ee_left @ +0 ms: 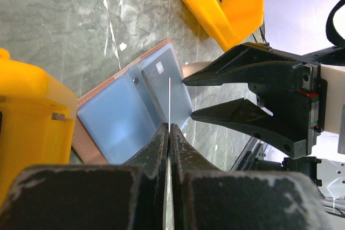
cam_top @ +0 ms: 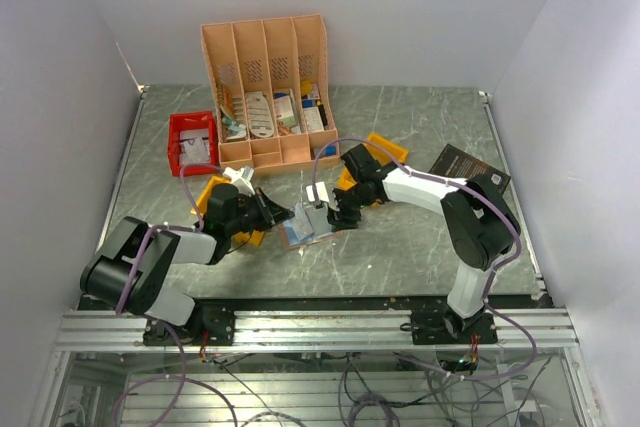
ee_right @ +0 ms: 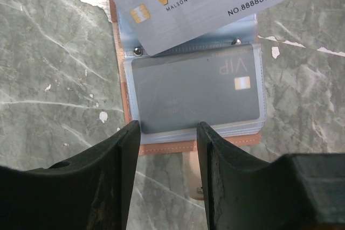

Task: Put the credit cards into the card holder
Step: Insert the credit card into the card holder.

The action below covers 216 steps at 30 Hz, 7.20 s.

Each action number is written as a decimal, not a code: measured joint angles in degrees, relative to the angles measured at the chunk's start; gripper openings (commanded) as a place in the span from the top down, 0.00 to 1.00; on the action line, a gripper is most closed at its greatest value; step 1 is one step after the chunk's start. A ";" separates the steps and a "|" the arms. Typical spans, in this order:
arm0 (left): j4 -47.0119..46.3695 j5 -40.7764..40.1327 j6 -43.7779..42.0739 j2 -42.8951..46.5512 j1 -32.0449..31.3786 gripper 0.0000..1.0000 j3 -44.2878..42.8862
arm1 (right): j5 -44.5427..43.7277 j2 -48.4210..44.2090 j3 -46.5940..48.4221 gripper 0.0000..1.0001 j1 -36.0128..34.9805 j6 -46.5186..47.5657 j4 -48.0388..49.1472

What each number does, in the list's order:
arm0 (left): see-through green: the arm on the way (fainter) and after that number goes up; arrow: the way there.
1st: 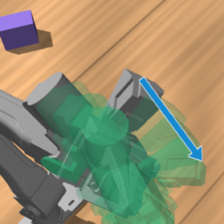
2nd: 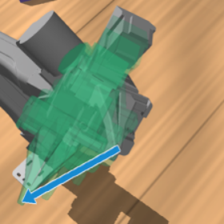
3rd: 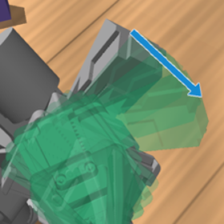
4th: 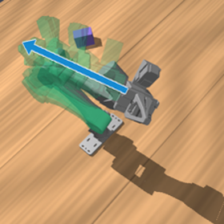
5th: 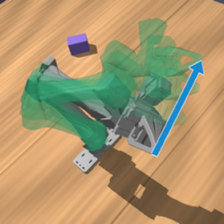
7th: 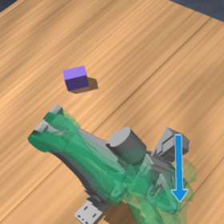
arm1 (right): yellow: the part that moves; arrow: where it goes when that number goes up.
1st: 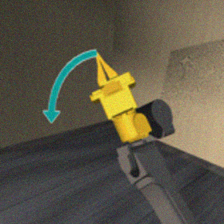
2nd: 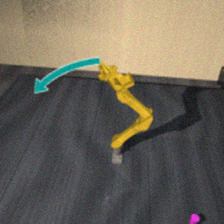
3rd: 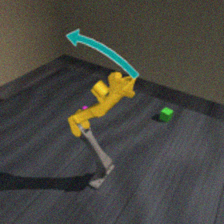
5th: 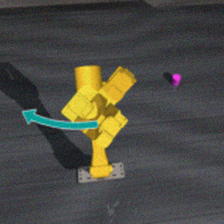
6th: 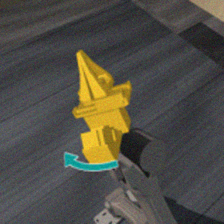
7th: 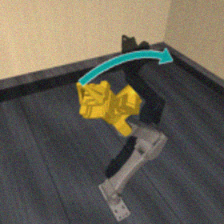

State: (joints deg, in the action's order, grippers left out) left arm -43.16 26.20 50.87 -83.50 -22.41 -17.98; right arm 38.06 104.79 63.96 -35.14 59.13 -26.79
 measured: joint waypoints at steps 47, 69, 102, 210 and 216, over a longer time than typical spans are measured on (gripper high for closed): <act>-2.80 -17.62 14.32 5.03 -7.26 0.93 7.10 | -1.40 -0.48 -1.97 0.52 3.41 -2.16 1.64; -8.72 -18.29 15.85 1.07 -7.85 0.93 6.64 | -1.01 0.17 -1.97 0.55 3.41 -2.14 1.14; -8.72 -19.50 15.65 -1.57 -9.03 0.93 6.14 | -0.76 0.59 -1.68 0.55 3.41 -2.14 0.76; 5.75 -12.66 7.26 -11.98 -9.29 0.83 -8.61 | -6.54 0.22 -0.33 0.49 0.39 -4.33 -0.31; 5.99 -12.26 6.97 -12.09 -9.29 0.80 -8.66 | -4.15 -1.88 -0.52 0.49 0.24 -4.90 0.17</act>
State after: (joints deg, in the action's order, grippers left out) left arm -37.17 13.93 57.84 -95.59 -31.70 -26.63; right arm 33.91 102.91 63.44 -34.89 54.24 -26.61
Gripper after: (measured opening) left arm 0.189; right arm 0.523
